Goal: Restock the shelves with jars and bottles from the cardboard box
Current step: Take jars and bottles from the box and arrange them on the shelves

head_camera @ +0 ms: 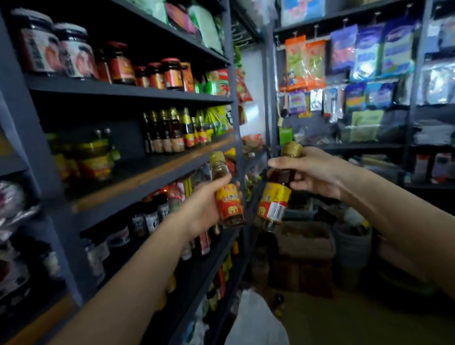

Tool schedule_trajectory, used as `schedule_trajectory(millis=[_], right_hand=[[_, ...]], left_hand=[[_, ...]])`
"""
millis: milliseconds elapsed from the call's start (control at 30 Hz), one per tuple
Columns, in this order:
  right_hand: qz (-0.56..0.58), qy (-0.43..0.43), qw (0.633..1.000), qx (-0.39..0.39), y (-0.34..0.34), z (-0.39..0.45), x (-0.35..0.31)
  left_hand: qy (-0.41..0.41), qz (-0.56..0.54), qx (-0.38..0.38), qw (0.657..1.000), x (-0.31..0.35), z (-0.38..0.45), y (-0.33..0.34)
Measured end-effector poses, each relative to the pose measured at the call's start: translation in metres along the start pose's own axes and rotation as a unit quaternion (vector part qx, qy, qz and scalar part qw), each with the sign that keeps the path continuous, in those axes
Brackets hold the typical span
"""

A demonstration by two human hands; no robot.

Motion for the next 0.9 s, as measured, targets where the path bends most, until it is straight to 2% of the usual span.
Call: schedule_trajectory(millis=[100, 200, 300, 433, 533, 600, 700, 833, 900], right_hand=[[0.036, -0.018, 0.999, 0.014, -0.018, 0.08, -0.002], [0.075, -0.025, 0.997, 0.002, -0.018, 0.152, 0.004], [0.092, -0.048, 0.994, -0.016, -0.012, 0.218, 0.011], [-0.005, -0.181, 0.982, -0.05, -0.001, 0.292, 0.015], [-0.137, -0.286, 0.942, -0.107, 0.01, 0.336, 0.009], [-0.181, -0.313, 0.92, -0.15, 0.01, 0.369, 0.009], [-0.175, -0.302, 0.918, -0.188, 0.002, 0.424, 0.022], [-0.16, -0.319, 0.911, -0.206, -0.001, 0.499, 0.053], [-0.136, -0.306, 0.915, -0.223, -0.001, 0.54, 0.075]], left_hand=[[0.059, 0.056, 0.065, 0.995, 0.034, 0.046, -0.013], [0.148, 0.184, 0.147, 0.961, 0.072, 0.079, -0.031], [0.199, 0.187, 0.187, 0.944, 0.107, 0.113, -0.054], [0.232, 0.183, 0.224, 0.929, 0.145, 0.161, -0.083], [0.249, 0.188, 0.255, 0.915, 0.166, 0.191, -0.1], [0.26, 0.236, 0.281, 0.893, 0.179, 0.207, -0.109], [0.268, 0.32, 0.319, 0.851, 0.197, 0.227, -0.12], [0.265, 0.374, 0.37, 0.808, 0.209, 0.26, -0.138], [0.252, 0.409, 0.417, 0.772, 0.212, 0.28, -0.145]])
Point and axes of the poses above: each hand's wrist, its own z-axis towards the middle knuckle, its own y-axis out of the palm, x = y × z, the point moved 6 cm from there along z, towards the middle knuckle, and after that the axes turned 10 degrees about -y, right-handed, at the moved point
